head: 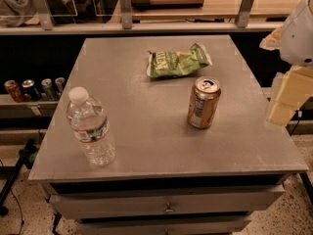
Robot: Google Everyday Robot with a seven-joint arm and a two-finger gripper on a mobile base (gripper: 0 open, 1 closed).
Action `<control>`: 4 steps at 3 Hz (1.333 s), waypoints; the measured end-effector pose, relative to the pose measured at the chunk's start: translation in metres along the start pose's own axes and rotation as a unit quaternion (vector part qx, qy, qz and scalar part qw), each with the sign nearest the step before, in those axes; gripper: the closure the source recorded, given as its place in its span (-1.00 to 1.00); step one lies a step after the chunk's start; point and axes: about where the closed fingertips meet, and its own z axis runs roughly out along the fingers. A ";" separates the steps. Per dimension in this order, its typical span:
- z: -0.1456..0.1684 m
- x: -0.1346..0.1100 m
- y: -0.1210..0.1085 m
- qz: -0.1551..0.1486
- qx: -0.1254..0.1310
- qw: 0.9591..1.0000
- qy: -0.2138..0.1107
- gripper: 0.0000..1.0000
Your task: Pick green jalapeno chip bag
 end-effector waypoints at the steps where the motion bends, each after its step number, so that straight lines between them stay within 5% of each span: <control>1: 0.000 -0.002 -0.007 0.000 0.010 1.000 -0.003 -1.00; 4: 0.034 -0.023 -0.095 -0.012 0.064 0.997 -0.031 -1.00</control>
Offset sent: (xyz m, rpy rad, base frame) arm 0.0628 -0.0041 -0.0057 0.0292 -0.0576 0.0124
